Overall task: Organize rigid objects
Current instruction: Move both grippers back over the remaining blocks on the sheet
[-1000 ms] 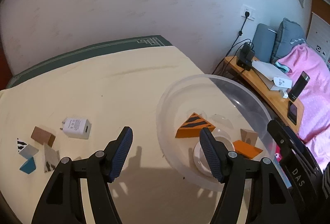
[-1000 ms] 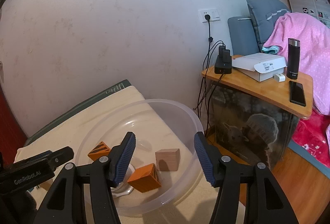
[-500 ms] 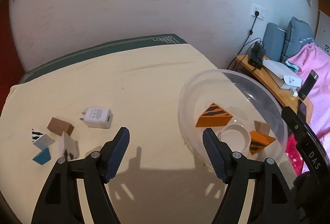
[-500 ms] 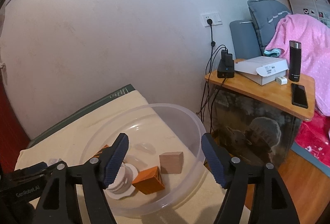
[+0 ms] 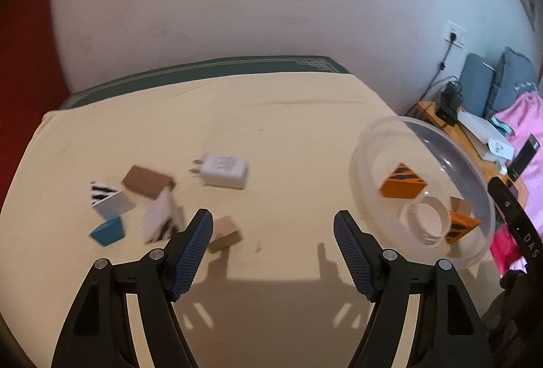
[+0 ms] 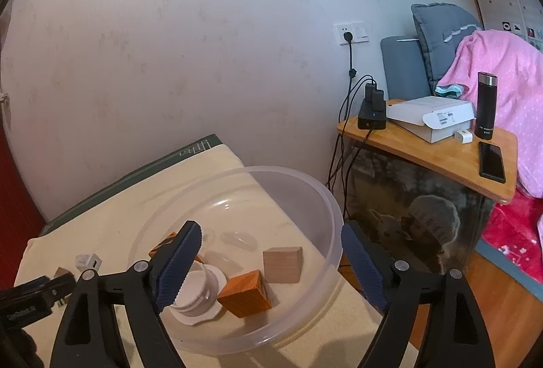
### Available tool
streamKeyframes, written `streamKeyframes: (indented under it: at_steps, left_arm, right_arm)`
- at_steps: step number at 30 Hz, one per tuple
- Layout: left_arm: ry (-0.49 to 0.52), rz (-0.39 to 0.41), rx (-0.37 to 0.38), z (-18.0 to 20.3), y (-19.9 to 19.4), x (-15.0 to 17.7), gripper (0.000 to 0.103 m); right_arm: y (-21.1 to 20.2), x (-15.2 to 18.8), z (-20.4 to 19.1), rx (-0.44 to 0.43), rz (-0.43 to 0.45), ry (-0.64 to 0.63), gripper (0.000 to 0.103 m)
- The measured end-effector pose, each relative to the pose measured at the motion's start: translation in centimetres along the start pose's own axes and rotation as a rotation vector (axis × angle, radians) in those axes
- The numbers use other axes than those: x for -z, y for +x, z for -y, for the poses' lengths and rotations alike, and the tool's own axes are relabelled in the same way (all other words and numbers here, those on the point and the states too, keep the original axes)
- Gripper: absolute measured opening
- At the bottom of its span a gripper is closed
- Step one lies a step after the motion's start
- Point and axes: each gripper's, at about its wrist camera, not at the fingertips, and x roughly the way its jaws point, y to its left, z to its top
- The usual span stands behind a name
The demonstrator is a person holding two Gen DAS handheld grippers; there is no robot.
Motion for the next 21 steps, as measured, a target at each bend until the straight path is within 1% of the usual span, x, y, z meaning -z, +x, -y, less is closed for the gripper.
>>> streamKeyframes:
  at_steps: [5, 12, 14, 18, 21]
  left_arm:
    - [-0.049, -0.003, -0.037, -2.6, -0.2, 0.5, 0.075]
    - [-0.11, -0.006, -0.075, -6.2, -0.5, 1.2, 0.075]
    - [-0.127, -0.006, -0.087, -7.2, -0.7, 1.4, 0.075]
    - [-0.16, -0.009, -0.112, -9.1, -0.7, 1.9, 0.075]
    - [-0.191, -0.018, -0.138, -10.8, -0.6, 2.4, 0.075]
  right_arm:
    - [-0.2, 0.0, -0.3, 0.006, 0.006, -0.011, 0.089]
    - [-0.6, 0.0, -1.2, 0.006, 0.026, -0.061, 0.091]
    - [-0.8, 0.1, -1.7, 0.003, 0.037, -0.087, 0.094]
    - [-1.5, 0.1, -2.9, -0.026, 0.076, -0.153, 0.1]
    - [-2.2, 0.2, -3.9, -0.078, 0.086, -0.175, 0.101]
